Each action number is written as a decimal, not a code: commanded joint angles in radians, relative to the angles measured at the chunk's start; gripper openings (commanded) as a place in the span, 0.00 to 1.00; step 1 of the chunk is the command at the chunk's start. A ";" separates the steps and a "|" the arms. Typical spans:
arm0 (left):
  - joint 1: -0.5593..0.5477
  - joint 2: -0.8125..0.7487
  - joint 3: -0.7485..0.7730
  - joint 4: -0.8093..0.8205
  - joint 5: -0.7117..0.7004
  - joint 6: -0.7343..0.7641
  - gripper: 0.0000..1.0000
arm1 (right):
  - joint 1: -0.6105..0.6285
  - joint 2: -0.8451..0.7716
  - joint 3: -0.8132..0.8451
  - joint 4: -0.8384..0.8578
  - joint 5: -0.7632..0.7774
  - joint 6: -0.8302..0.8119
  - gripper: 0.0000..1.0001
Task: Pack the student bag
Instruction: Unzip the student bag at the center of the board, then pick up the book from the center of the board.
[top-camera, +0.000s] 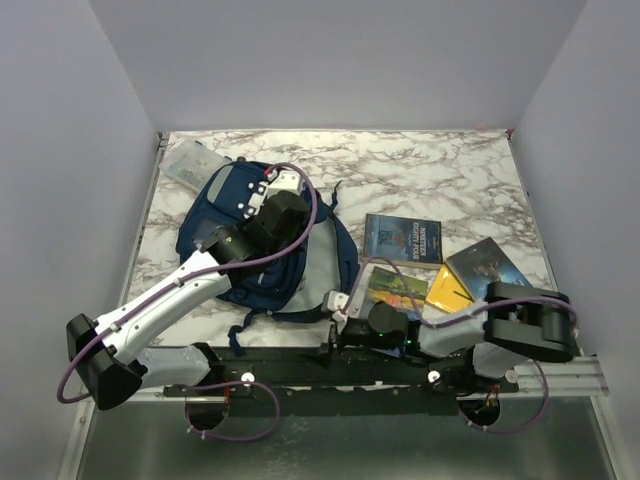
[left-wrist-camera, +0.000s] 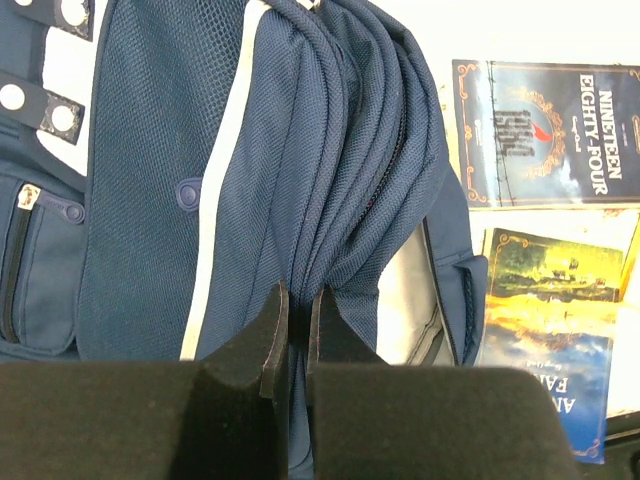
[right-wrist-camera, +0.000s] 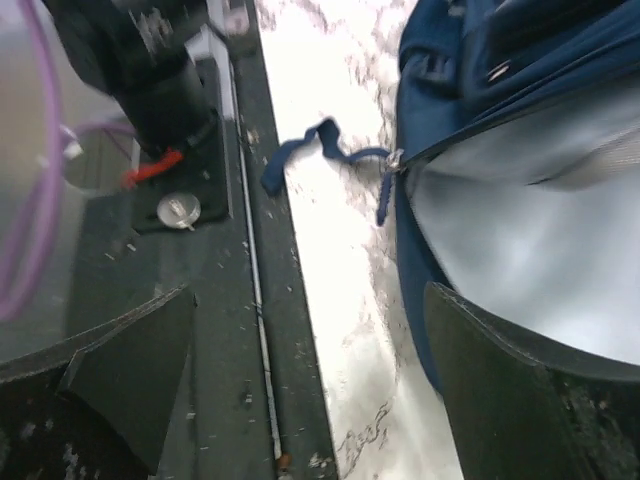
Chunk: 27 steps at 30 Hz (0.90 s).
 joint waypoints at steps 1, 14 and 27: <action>0.004 -0.091 -0.086 0.196 0.032 0.146 0.00 | 0.005 -0.293 -0.042 -0.232 0.087 0.132 1.00; 0.004 -0.113 -0.185 0.216 0.159 0.147 0.00 | -0.131 -0.812 0.024 -1.221 0.802 0.749 1.00; 0.004 -0.046 -0.272 0.194 0.334 0.081 0.03 | -0.473 -0.677 0.073 -1.585 0.577 1.122 1.00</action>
